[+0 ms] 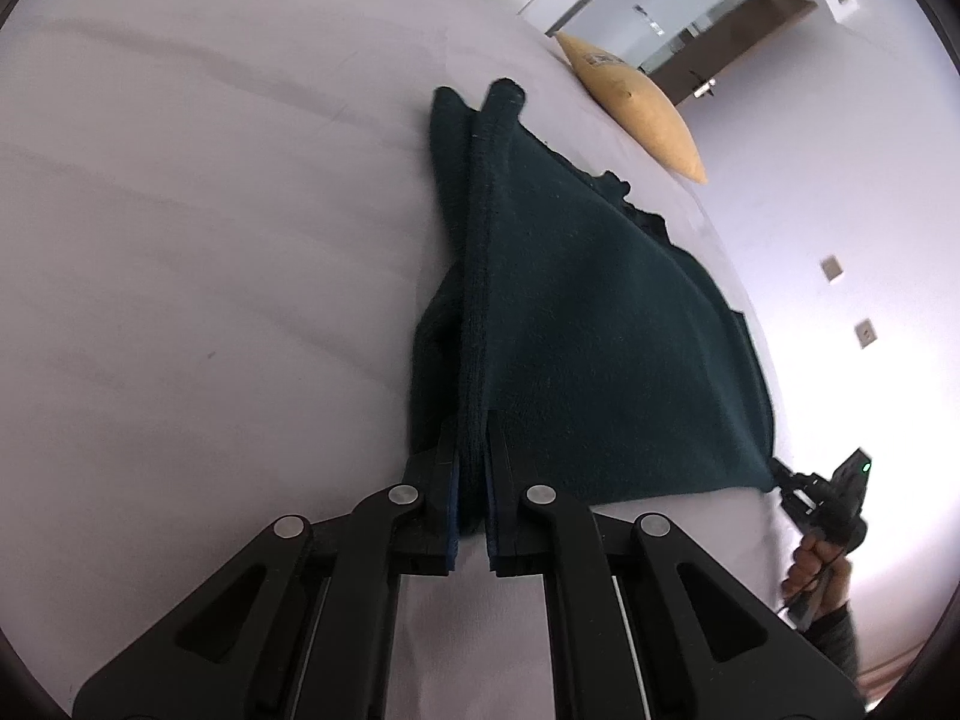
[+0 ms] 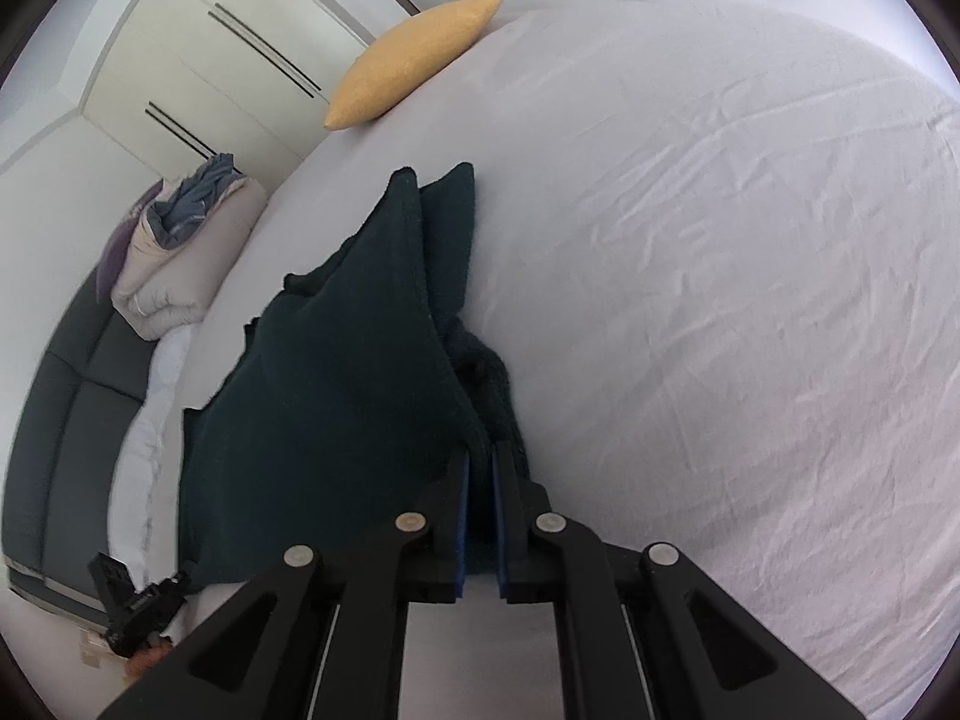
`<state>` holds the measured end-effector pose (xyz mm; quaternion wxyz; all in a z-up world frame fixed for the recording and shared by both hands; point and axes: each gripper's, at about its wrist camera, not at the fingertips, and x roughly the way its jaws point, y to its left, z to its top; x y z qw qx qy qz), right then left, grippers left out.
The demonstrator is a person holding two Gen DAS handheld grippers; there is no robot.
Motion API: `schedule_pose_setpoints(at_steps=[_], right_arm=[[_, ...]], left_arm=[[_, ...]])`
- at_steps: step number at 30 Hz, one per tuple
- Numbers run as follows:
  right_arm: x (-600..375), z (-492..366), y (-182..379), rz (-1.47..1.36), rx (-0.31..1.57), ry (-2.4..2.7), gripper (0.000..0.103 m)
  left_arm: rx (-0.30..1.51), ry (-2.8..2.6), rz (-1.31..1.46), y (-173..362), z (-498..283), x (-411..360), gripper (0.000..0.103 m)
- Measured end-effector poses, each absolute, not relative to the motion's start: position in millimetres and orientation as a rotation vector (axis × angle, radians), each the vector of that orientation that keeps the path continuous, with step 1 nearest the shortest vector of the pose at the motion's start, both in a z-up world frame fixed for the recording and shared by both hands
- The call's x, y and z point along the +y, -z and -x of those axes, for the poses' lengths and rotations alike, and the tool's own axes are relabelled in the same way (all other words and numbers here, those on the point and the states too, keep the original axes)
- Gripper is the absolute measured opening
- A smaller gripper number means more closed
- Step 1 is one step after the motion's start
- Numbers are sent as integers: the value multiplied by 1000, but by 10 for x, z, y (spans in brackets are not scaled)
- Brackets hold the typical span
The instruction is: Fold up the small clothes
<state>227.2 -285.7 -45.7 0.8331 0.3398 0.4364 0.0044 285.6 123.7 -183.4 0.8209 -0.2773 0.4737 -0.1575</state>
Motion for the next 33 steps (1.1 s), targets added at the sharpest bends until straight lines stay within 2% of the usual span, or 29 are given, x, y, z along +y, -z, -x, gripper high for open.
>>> schedule_pose_setpoints(at_steps=[1, 2, 6, 10, 12, 14, 18, 19, 20, 21, 22, 23, 25, 29, 33], right_arm=[[-2879, -2245, 425, -710, 923, 22, 28], [-2910, -2190, 356, -686, 908, 86, 40], [-2980, -2145, 58, -667, 828, 149, 41], [-2683, -2615, -234, -578, 792, 30, 41], [-2466, -2988, -293, -459, 799, 42, 48], [-2379, -3332, -241, -391, 795, 88, 56], [-2325, -4011, 108, -321, 929, 149, 56], [-2336, -4131, 225, -308, 962, 167, 53], [-2351, -4196, 306, -300, 979, 165, 39], [-2385, -4241, 351, -295, 972, 168, 32], [-2425, -4254, 357, -300, 960, 178, 19], [-2478, -4250, 360, -320, 956, 182, 10], [-2573, -4246, 366, -344, 946, 182, 7], [-2757, -4239, 420, -400, 911, 196, 4], [-2866, -4112, 440, -497, 870, 192, 7]], left_arm=[[1012, 323, 607, 1807, -2824, 1292, 6], [1012, 307, 618, 1763, -2785, 1341, 7], [948, 233, 506, 1359, -2752, 1328, 7], [844, 370, 397, 888, -3101, 847, 7], [799, 420, 338, 800, -3371, 557, 7], [780, 435, 306, 827, -3648, 357, 7], [814, 397, 211, 1119, -4307, -4, 7], [831, 390, 196, 1218, -4435, -44, 7], [860, 384, 206, 1328, -4563, -36, 7], [895, 363, 217, 1452, -4659, 5, 7], [917, 329, 231, 1576, -4721, 88, 7], [917, 316, 255, 1670, -4716, 168, 7], [894, 361, 403, 1814, -4666, 449, 7], [859, 329, 422, 1812, -4553, 615, 7], [857, 335, 447, 1842, -4554, 656, 7]])
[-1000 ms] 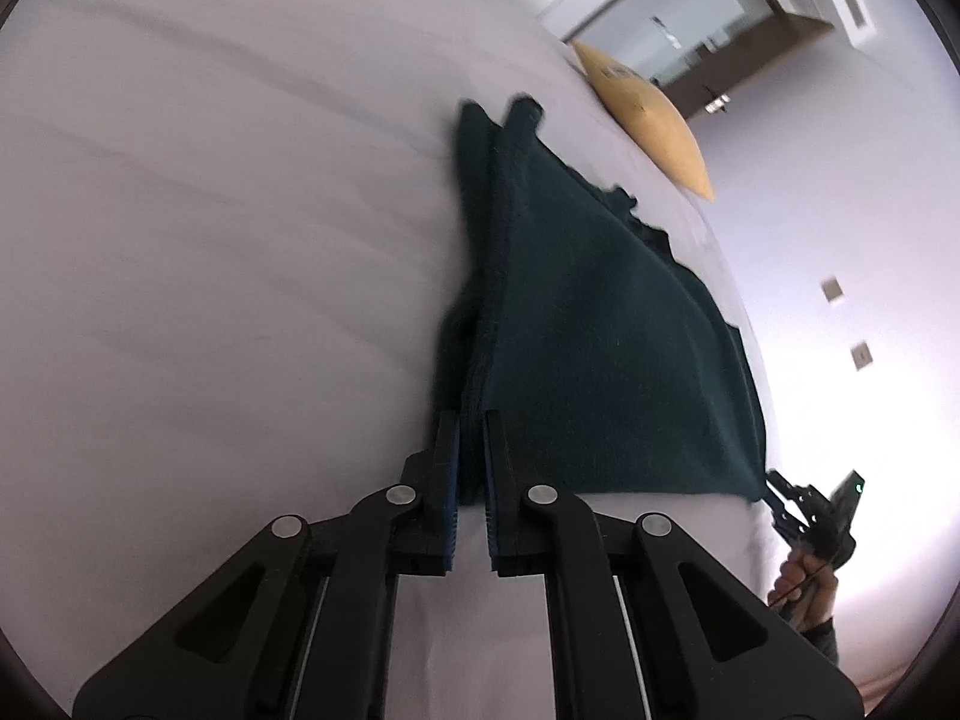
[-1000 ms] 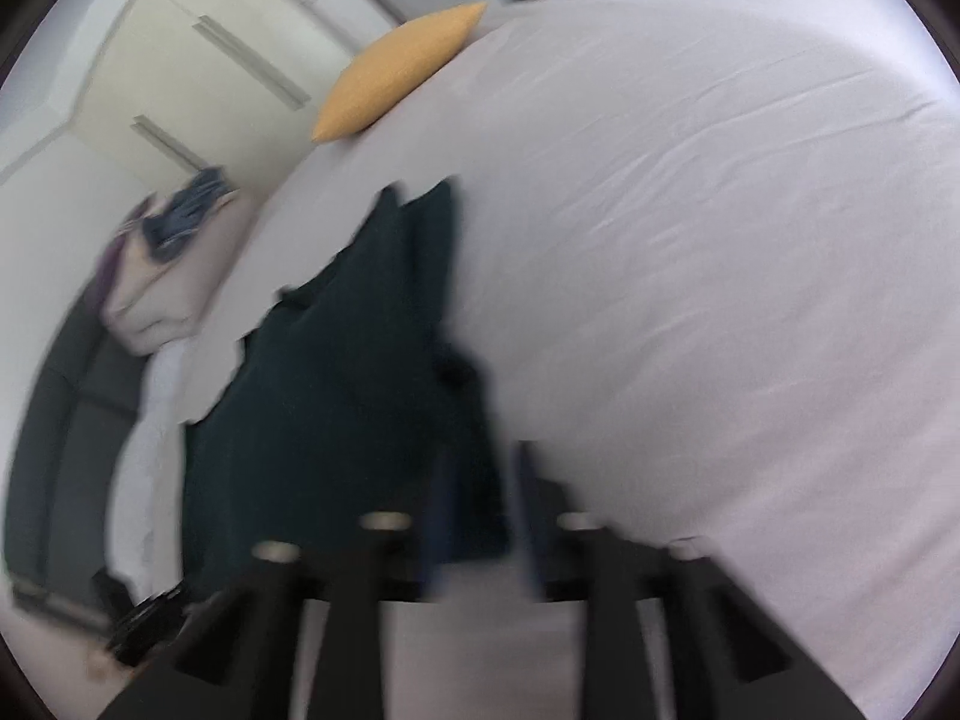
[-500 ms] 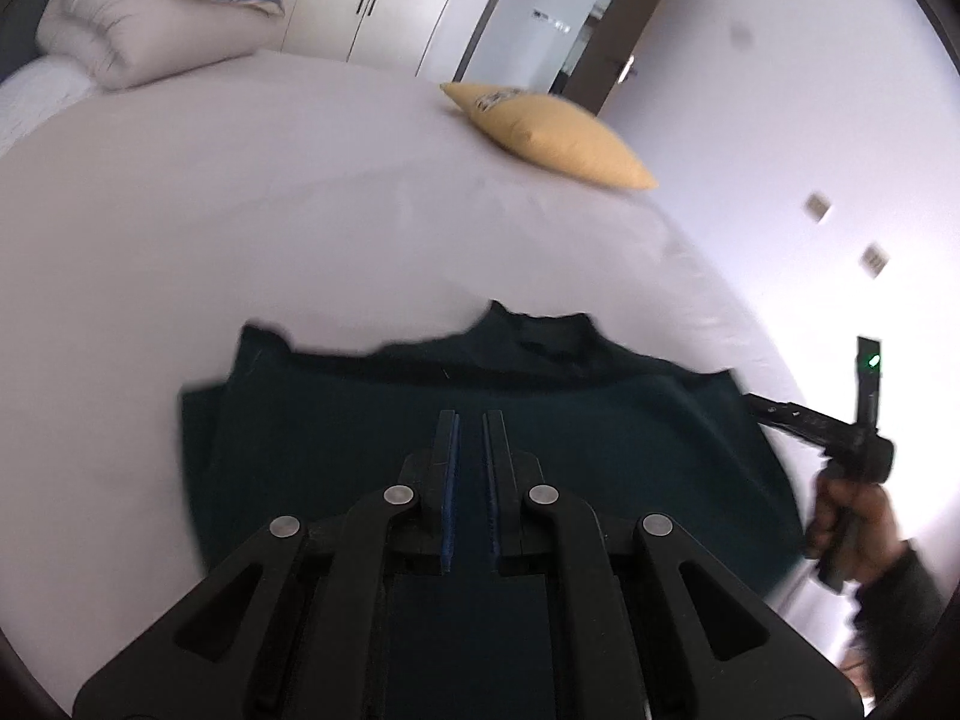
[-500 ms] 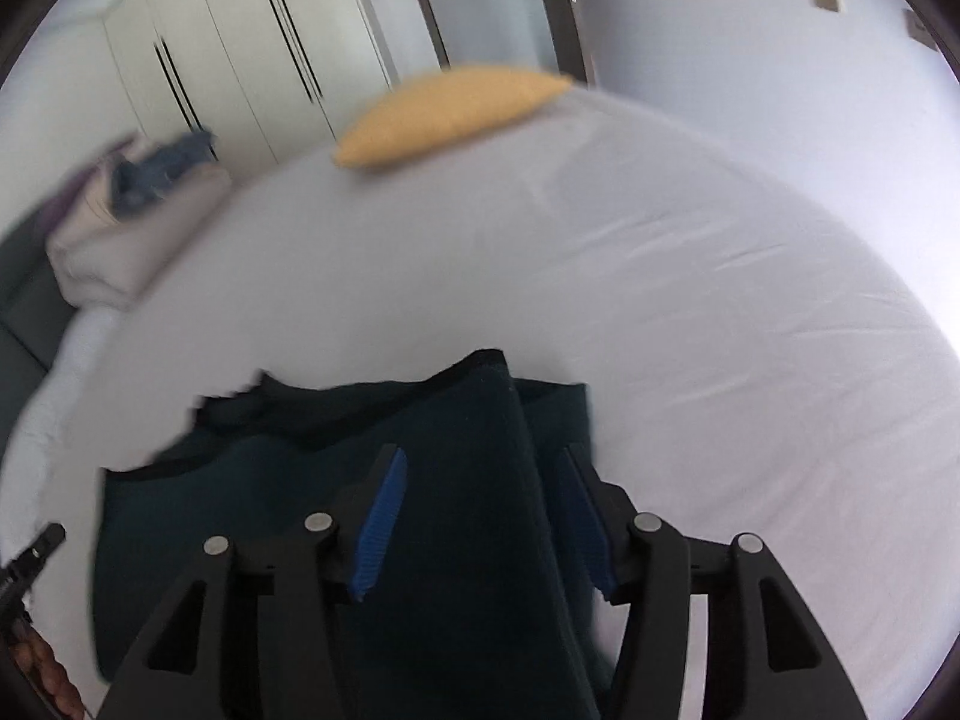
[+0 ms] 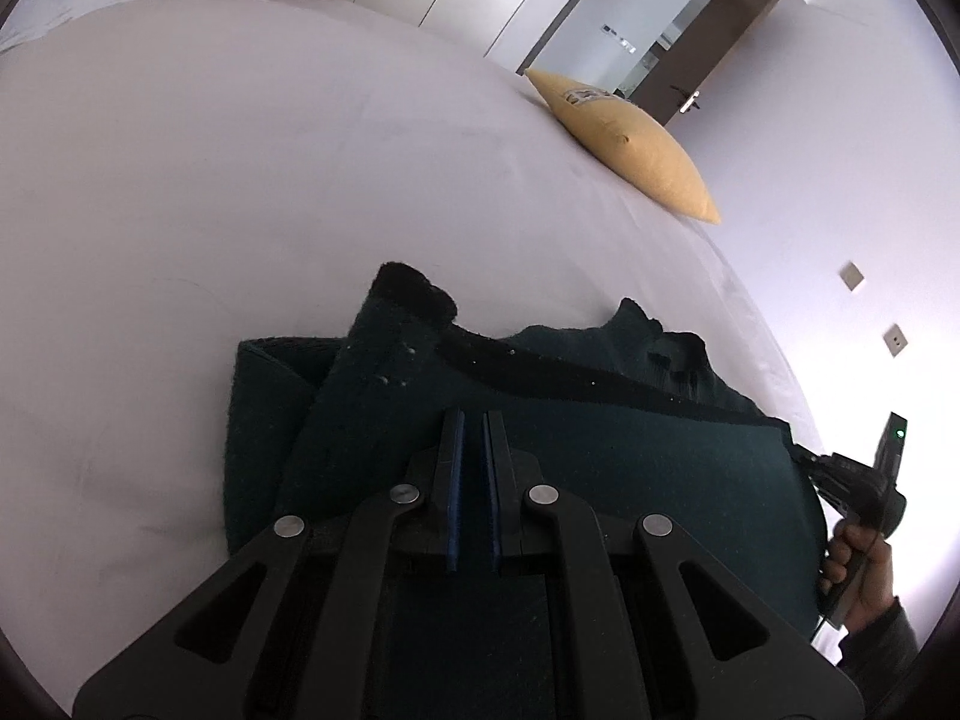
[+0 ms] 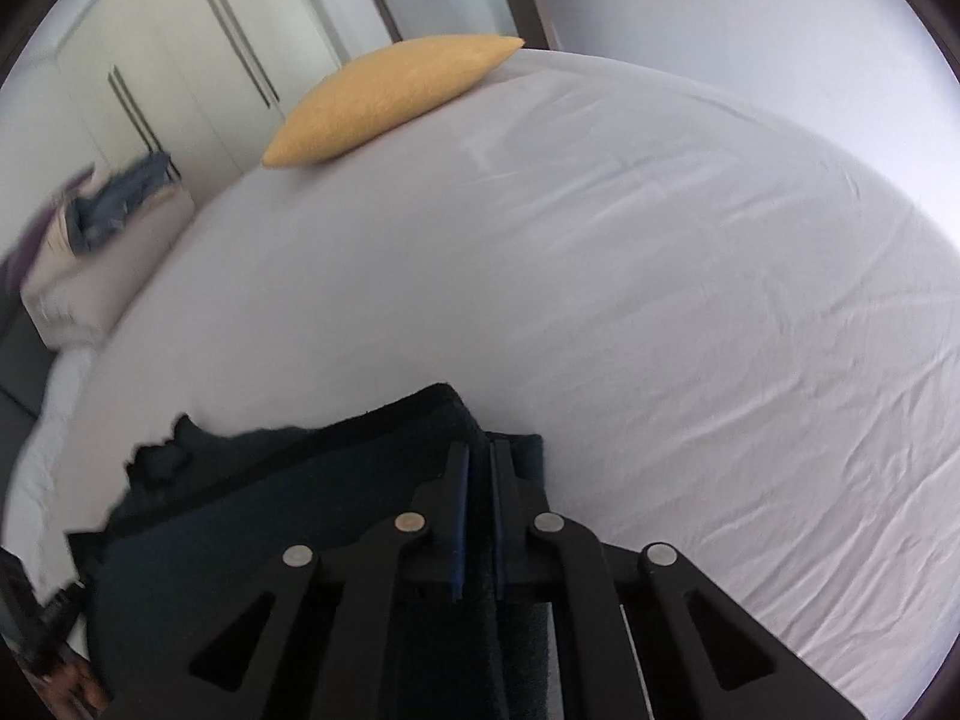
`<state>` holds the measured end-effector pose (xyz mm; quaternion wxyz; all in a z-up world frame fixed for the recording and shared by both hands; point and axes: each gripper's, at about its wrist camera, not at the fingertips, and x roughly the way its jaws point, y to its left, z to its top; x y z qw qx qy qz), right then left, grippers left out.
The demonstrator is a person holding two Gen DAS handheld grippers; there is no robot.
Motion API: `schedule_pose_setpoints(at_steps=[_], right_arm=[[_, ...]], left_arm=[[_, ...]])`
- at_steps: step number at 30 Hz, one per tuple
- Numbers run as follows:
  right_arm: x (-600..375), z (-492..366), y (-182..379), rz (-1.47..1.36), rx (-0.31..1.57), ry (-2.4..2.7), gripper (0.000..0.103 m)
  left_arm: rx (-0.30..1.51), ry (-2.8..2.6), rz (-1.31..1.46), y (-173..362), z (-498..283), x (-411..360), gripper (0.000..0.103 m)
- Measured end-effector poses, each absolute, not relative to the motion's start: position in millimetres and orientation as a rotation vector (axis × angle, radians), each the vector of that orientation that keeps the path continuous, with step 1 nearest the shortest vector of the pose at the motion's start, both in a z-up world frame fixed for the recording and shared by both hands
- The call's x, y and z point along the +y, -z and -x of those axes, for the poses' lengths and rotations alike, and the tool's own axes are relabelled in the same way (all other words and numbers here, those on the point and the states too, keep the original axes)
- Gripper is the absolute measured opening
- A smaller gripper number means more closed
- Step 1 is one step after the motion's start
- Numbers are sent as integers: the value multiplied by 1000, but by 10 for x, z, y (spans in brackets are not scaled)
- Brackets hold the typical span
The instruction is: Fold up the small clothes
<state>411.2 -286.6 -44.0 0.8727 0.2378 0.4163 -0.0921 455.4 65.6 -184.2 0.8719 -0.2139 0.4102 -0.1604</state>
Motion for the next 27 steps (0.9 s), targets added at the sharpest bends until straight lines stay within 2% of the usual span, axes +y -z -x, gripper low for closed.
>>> schedule_pose_setpoints(at_steps=[1, 2, 3, 8, 11, 14, 15, 17, 21, 22, 25, 27], right_arm=[[-2869, -4060, 392, -502, 861, 223, 12], [-2858, -3991, 307, -490, 835, 283, 25], [-2836, -3917, 202, -472, 797, 347, 27], [-2342, -3848, -91, -502, 735, 130, 30], [-1879, -4073, 31, -577, 805, -191, 29], [-1688, -4252, 396, -628, 904, -262, 30], [-1739, -4263, 521, -663, 917, -246, 27], [-1962, -4232, 678, -775, 882, -252, 0], [-2460, -4057, 707, -889, 823, -122, 1], [-2556, -4007, 647, -870, 811, -76, 2], [-2590, -3843, 459, -877, 778, -98, 23], [-2374, -3745, 354, -887, 770, -229, 27]], left_arm=[[854, 336, 448, 1865, -4556, 662, 7], [848, 336, 454, 1879, -4553, 671, 7], [843, 338, 462, 1885, -4544, 681, 7], [839, 354, 495, 1912, -4552, 714, 7], [836, 361, 509, 1911, -4545, 728, 7], [835, 372, 535, 1912, -4538, 790, 7], [832, 378, 552, 1929, -4517, 860, 7], [826, 384, 602, 1949, -4491, 970, 7], [798, 327, 738, 2026, -4427, 1259, 7], [792, 322, 797, 2077, -4409, 1349, 7], [790, 297, 771, 2047, -4357, 1364, 7], [800, 249, 691, 1950, -4283, 1288, 7]])
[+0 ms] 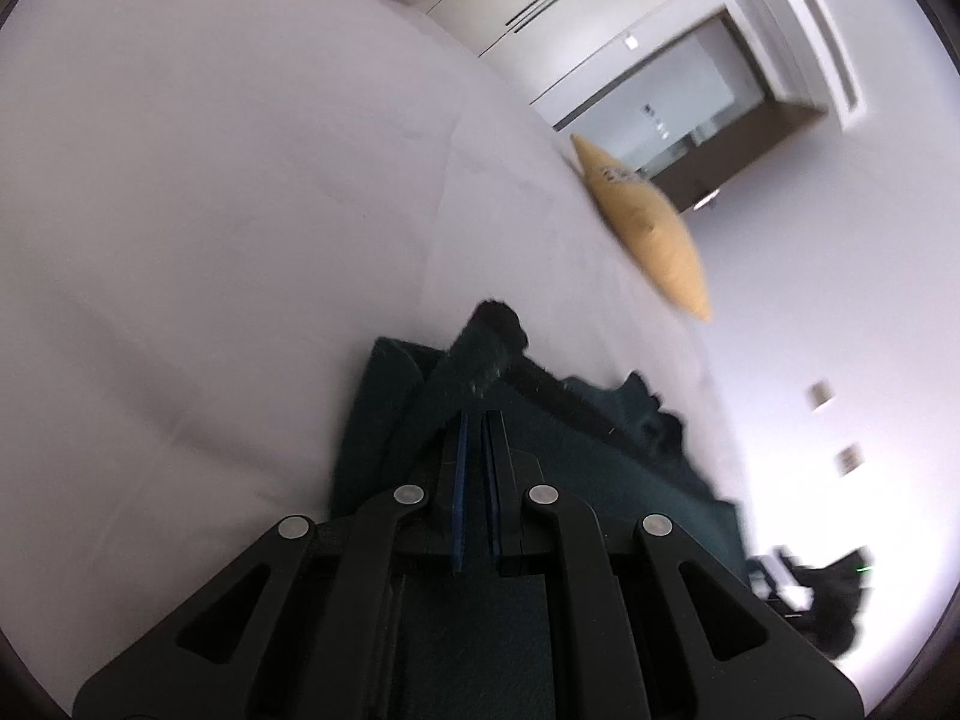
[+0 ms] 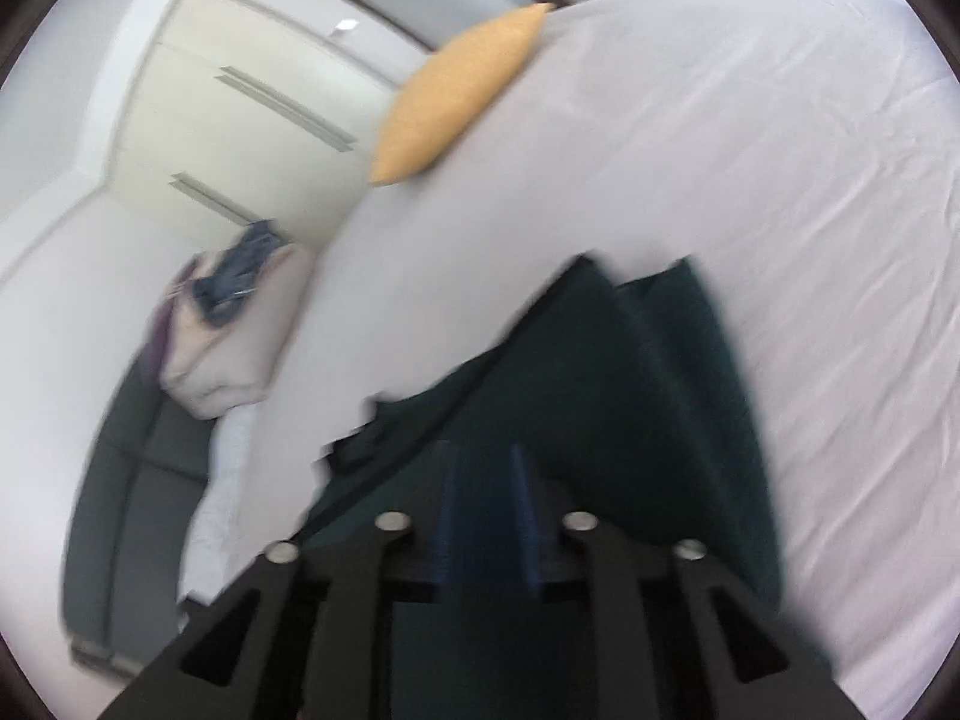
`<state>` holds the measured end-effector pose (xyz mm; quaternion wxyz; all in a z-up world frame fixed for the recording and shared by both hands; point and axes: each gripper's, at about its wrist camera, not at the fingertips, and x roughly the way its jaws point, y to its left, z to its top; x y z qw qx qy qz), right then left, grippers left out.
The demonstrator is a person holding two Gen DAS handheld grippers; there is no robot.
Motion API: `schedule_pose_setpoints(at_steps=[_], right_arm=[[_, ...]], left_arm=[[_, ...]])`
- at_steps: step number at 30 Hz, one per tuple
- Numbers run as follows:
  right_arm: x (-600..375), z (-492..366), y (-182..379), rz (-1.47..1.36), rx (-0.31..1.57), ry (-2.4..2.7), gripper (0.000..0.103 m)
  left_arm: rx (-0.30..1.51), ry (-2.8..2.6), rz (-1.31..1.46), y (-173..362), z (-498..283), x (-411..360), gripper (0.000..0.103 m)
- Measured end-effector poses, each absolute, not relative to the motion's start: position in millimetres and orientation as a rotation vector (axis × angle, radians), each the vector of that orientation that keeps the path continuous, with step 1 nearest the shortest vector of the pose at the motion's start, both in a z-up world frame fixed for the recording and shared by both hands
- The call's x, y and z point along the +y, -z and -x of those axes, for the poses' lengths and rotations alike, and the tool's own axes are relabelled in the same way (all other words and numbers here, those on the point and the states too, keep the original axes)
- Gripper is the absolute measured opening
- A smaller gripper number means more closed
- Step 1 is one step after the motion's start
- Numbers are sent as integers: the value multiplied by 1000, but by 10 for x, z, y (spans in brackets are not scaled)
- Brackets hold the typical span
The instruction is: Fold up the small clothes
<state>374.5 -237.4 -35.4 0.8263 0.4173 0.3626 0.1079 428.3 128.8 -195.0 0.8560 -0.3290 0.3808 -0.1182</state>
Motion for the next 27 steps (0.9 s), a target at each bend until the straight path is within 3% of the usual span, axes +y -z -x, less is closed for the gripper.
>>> schedule_pose_setpoints(at_steps=[5, 7, 10, 16, 18, 20, 27], right_arm=[[-1615, -3617, 469, -856, 882, -526, 44], [-1395, -3615, 652, -812, 972, -538, 46], [-1525, -3534, 801, -850, 969, -493, 21], [-2347, -3066, 789, -1022, 824, -199, 19], [-2494, -2911, 704, -1042, 799, -126, 24], [-2448, -2832, 523, -990, 780, -130, 41], [-1504, -2946, 561, -874, 924, -386, 51]], left_arm=[[846, 207, 567, 1768, -3875, 1007, 7], [858, 211, 541, 1797, -3694, 930, 7], [854, 244, 566, 1879, -3473, 990, 7], [860, 217, 585, 1844, -3233, 1107, 7], [868, 167, 510, 1744, -3076, 1034, 7], [868, 125, 405, 1620, -2907, 931, 7], [854, 73, 98, 1440, -2479, 518, 7]])
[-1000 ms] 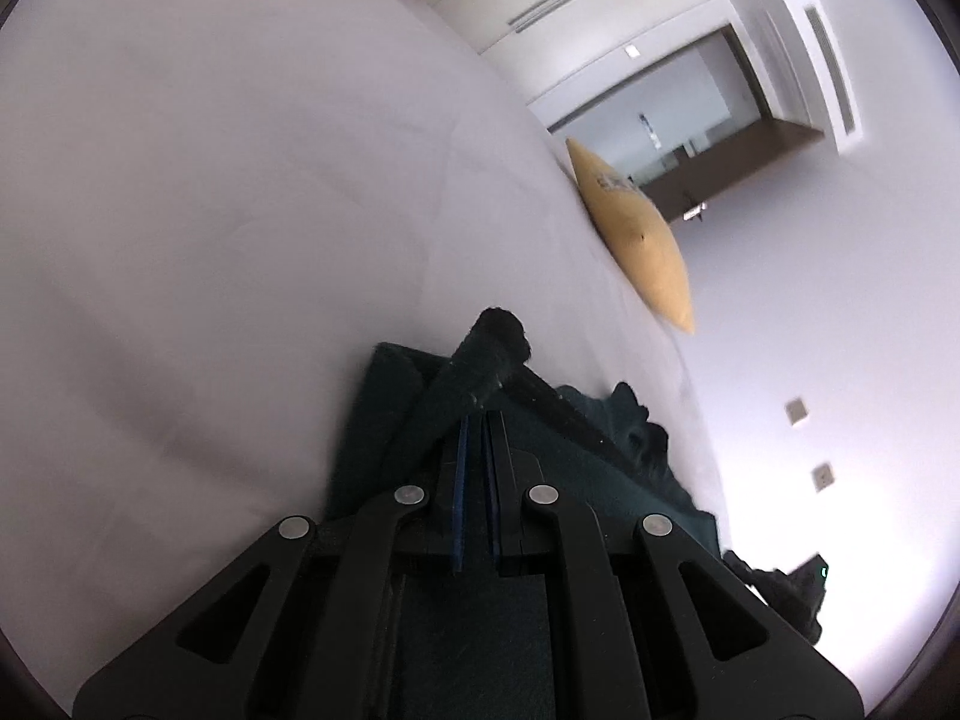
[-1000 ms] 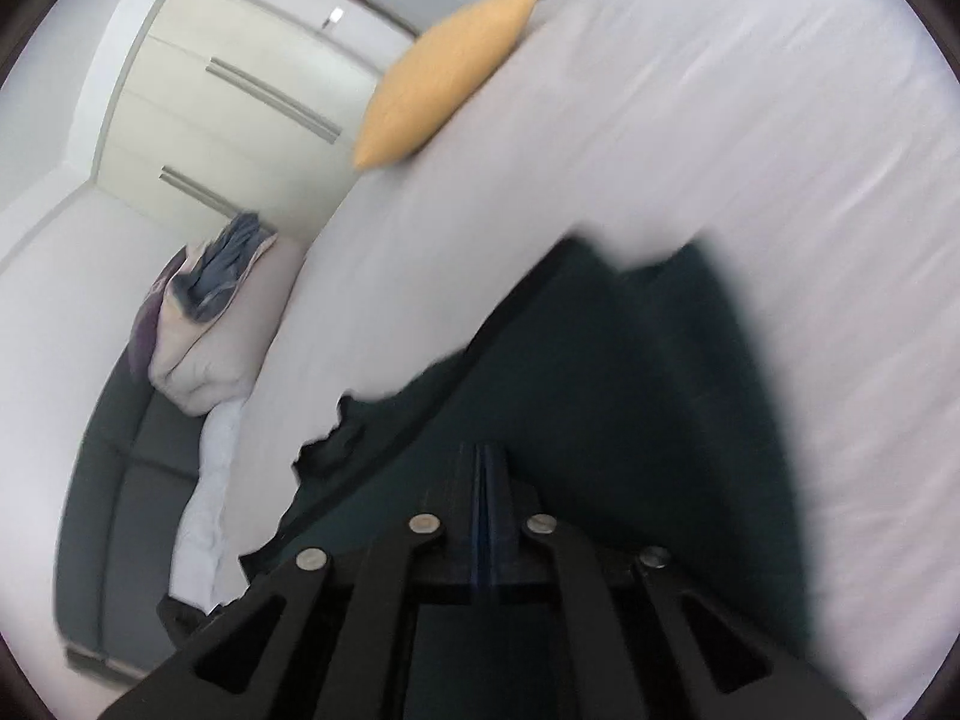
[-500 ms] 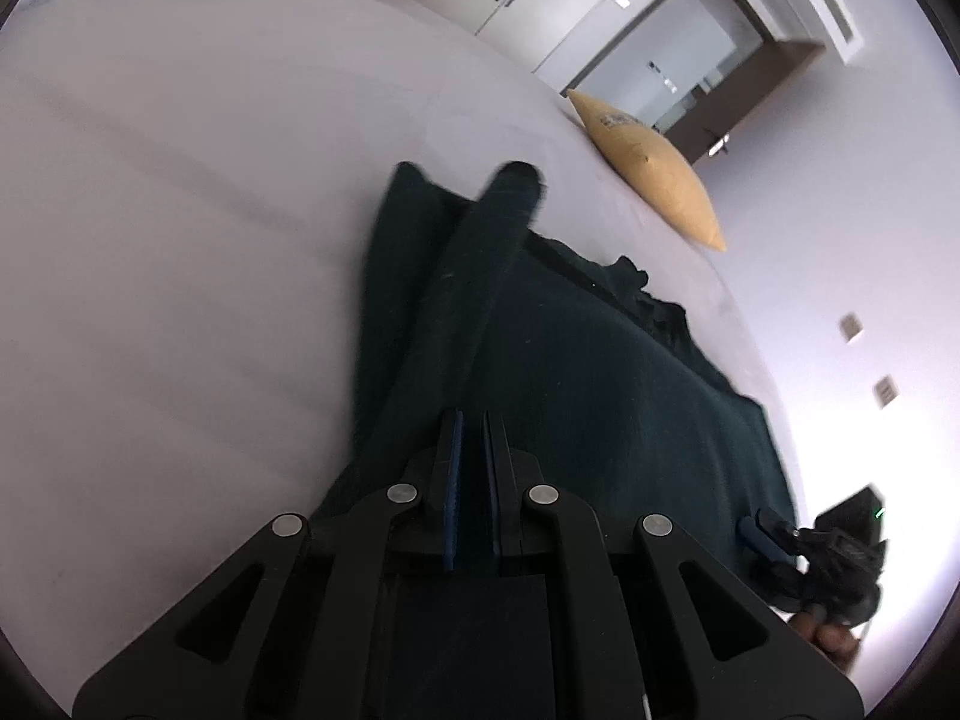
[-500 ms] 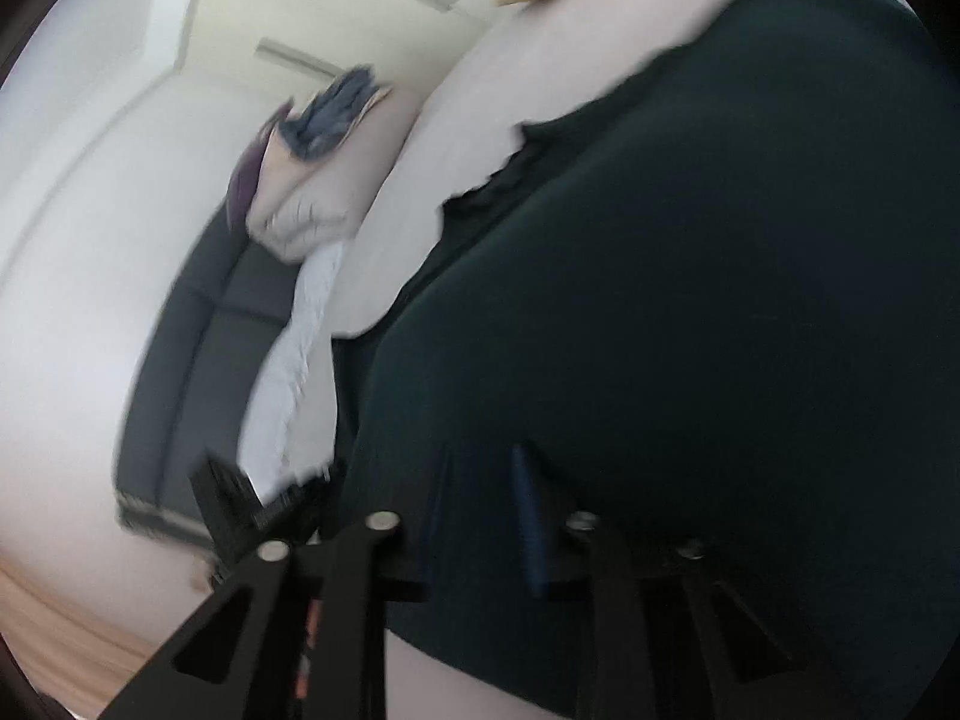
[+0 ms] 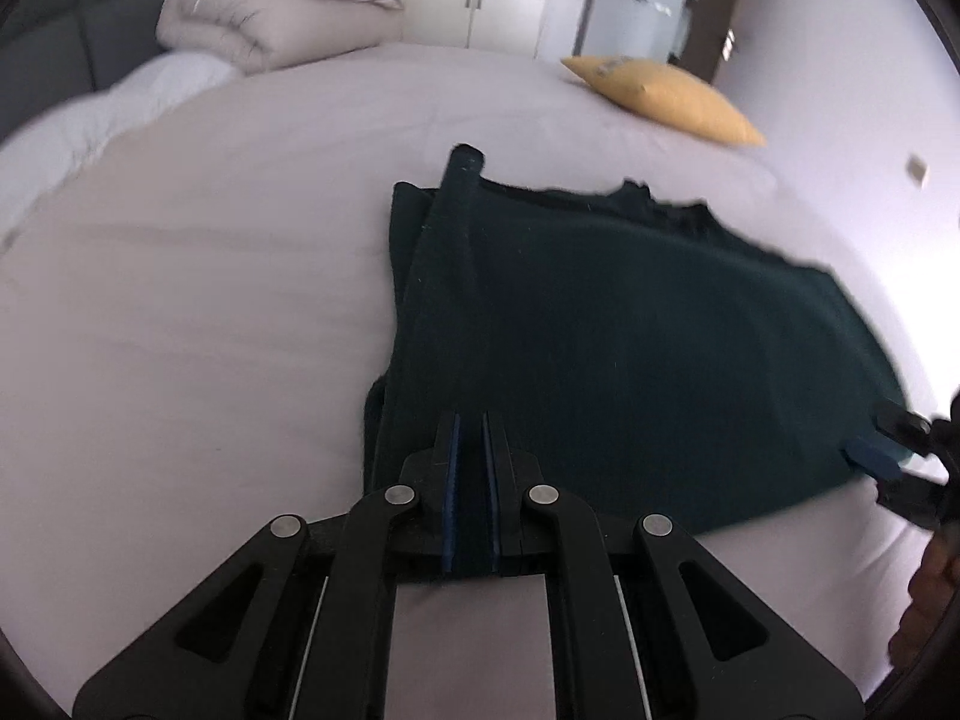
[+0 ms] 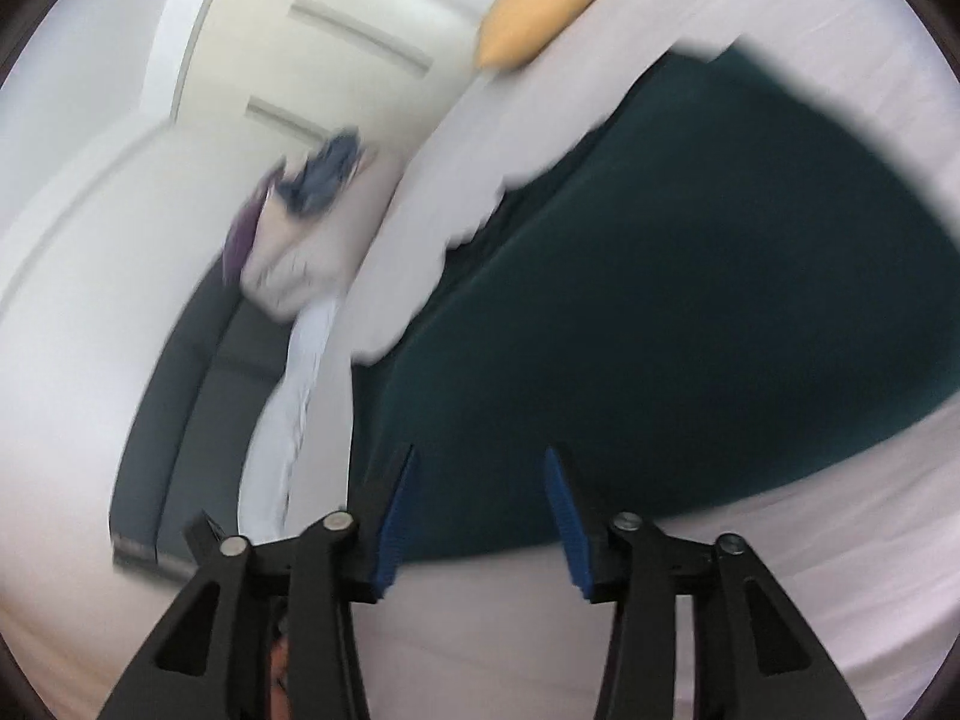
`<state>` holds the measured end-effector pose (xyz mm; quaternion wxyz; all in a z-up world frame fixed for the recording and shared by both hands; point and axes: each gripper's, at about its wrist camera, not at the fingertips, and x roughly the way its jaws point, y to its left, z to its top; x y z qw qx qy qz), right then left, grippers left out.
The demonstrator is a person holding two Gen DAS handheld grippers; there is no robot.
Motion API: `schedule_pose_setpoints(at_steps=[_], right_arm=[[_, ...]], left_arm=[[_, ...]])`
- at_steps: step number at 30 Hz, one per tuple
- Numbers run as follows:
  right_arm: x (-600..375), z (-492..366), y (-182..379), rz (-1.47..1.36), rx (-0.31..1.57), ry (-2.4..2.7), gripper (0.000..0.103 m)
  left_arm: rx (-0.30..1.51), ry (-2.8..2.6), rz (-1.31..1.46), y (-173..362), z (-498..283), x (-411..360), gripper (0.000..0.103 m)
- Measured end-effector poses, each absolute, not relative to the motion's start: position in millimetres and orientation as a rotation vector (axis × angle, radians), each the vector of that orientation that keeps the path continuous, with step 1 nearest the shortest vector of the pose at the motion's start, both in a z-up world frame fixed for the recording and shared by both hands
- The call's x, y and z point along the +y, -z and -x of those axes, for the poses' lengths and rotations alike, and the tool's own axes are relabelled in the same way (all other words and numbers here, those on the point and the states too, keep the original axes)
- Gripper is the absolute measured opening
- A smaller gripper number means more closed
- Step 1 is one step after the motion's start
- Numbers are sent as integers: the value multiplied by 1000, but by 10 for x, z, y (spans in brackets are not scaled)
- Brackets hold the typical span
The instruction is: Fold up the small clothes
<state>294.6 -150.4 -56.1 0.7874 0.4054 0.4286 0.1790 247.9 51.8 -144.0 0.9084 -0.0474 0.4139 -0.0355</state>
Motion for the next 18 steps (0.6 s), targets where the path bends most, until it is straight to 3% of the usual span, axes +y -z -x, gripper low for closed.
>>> schedule_pose_setpoints(at_steps=[1, 4, 6, 9, 11, 18], right_arm=[[-1481, -2982, 645, -876, 957, -381, 51], [-1587, -3033, 777, -917, 980, -320, 28], [-1769, -2962, 728, -922, 942, -246, 28], [-1942, -2844, 589, -875, 889, -112, 35], [-2047, -2718, 461, -879, 837, -59, 52], [-1786, -2672, 207, -801, 820, -159, 54]], left_arm=[[855, 71, 84, 1427, -2460, 502, 7], [842, 58, 50, 1356, -2410, 476, 7], [839, 52, 49, 1331, -2386, 518, 7], [850, 53, 71, 1336, -2383, 567, 7], [850, 55, 78, 1340, -2410, 576, 7], [861, 59, 97, 1363, -2487, 608, 7]])
